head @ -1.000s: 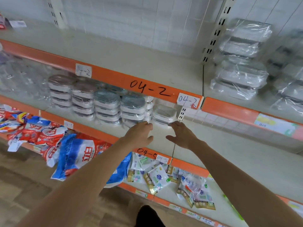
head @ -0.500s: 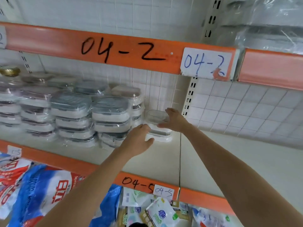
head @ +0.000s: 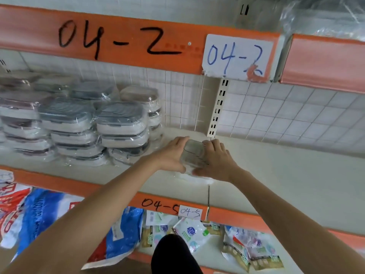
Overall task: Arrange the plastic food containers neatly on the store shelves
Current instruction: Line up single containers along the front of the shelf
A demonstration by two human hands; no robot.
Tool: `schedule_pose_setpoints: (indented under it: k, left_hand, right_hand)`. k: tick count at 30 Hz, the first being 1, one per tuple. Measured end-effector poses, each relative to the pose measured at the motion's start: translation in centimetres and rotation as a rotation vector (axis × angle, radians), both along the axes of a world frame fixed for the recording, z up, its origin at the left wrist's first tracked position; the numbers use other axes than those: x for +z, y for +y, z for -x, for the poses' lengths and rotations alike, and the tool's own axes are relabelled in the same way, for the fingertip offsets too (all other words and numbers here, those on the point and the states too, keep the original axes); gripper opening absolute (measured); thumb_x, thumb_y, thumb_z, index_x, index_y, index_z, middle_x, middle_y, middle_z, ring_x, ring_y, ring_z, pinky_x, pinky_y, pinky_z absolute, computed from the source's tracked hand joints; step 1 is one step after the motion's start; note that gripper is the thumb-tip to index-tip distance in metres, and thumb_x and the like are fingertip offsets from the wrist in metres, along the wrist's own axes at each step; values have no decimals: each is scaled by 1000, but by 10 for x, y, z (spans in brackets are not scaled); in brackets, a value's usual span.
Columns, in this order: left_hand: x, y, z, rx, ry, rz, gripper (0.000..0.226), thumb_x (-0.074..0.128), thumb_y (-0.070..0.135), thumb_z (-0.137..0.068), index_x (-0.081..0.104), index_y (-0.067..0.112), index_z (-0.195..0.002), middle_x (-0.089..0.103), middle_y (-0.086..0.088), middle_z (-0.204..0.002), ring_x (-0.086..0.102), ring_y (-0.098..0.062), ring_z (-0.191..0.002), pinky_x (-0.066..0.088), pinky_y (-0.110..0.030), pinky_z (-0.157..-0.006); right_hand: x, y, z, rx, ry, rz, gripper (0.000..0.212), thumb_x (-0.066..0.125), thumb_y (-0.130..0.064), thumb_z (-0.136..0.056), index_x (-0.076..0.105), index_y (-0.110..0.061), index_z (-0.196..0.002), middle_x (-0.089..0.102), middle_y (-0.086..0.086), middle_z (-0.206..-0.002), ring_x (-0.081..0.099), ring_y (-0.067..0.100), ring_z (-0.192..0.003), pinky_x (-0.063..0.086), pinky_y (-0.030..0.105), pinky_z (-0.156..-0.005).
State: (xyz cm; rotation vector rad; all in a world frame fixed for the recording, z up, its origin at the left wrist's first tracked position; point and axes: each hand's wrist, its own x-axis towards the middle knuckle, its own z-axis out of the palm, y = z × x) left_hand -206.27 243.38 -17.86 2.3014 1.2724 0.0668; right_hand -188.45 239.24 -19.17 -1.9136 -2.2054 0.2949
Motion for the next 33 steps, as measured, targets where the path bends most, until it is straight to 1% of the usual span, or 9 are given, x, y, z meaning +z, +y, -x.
schedule_pose_setpoints:
  k: [5,8,11,14,16,18,23,26,33]
  left_hand:
    - [-5,-24,-24,-48,-97,157,126,80,25,-73,-21,14,-148,-19,-3,-158,-6,-18,-146,8,-28,-117]
    - [-9,-41,-36,-30,-166,171,126,78,31,-75,-23,12,-147,-11,-5,-159,5,-19,-146,13,-24,-114]
    - [-12,-55,-45,-75,-104,47,120,77,45,-73,-9,13,-151,13,-8,-159,34,-27,-137,31,-37,-110]
    - [-16,-66,-57,-208,112,-110,119,73,58,-70,0,13,-152,9,-3,-159,15,-23,-144,21,-44,-114]
    - [-19,-69,-68,-241,184,-84,118,72,56,-71,-1,11,-152,1,-2,-160,-1,-22,-147,11,-49,-117]
    - [-19,-72,-79,-229,208,-92,110,72,51,-75,4,8,-151,9,-7,-158,3,-26,-146,10,-51,-117]
    - [1,-77,-81,-182,248,-294,77,72,54,-71,43,6,-124,38,-7,-128,37,-24,-119,38,-41,-98]
    - [22,-84,-64,-140,253,-309,66,71,52,-71,47,9,-115,40,-4,-122,39,-21,-114,40,-36,-89]
    - [91,-134,10,-97,347,-277,77,75,55,-65,46,9,-120,40,-5,-124,40,-22,-115,40,-36,-93]
  right_hand:
    - [4,-41,-8,-118,26,30,104,75,-59,-64,25,-9,-140,31,6,-130,33,24,-121,31,35,-103]
    - [12,-60,-24,-221,79,76,102,80,-54,-61,31,-8,-137,32,8,-129,33,25,-120,30,35,-103]
    - [22,-81,-44,-327,98,96,96,81,-49,-63,33,-8,-135,32,9,-128,32,26,-120,30,36,-103]
    - [30,-101,-60,-365,71,143,93,80,-49,-64,35,-5,-133,33,10,-127,34,28,-119,32,38,-102]
    - [35,-111,-66,-384,54,179,92,80,-49,-64,35,-4,-131,35,10,-127,35,28,-119,34,39,-100]
    - [39,-120,-70,-415,47,235,92,79,-51,-65,33,-4,-131,36,10,-127,36,27,-118,35,39,-100]
    - [54,-142,-71,-449,70,268,90,79,-52,-65,34,-3,-126,37,10,-122,37,26,-115,37,39,-98]
    - [69,-156,-66,-447,89,278,90,78,-52,-65,34,-3,-127,38,10,-122,38,26,-115,38,40,-98]
    - [117,-182,-19,-320,130,278,93,77,-55,-65,33,-5,-130,37,10,-127,37,25,-117,39,40,-98]
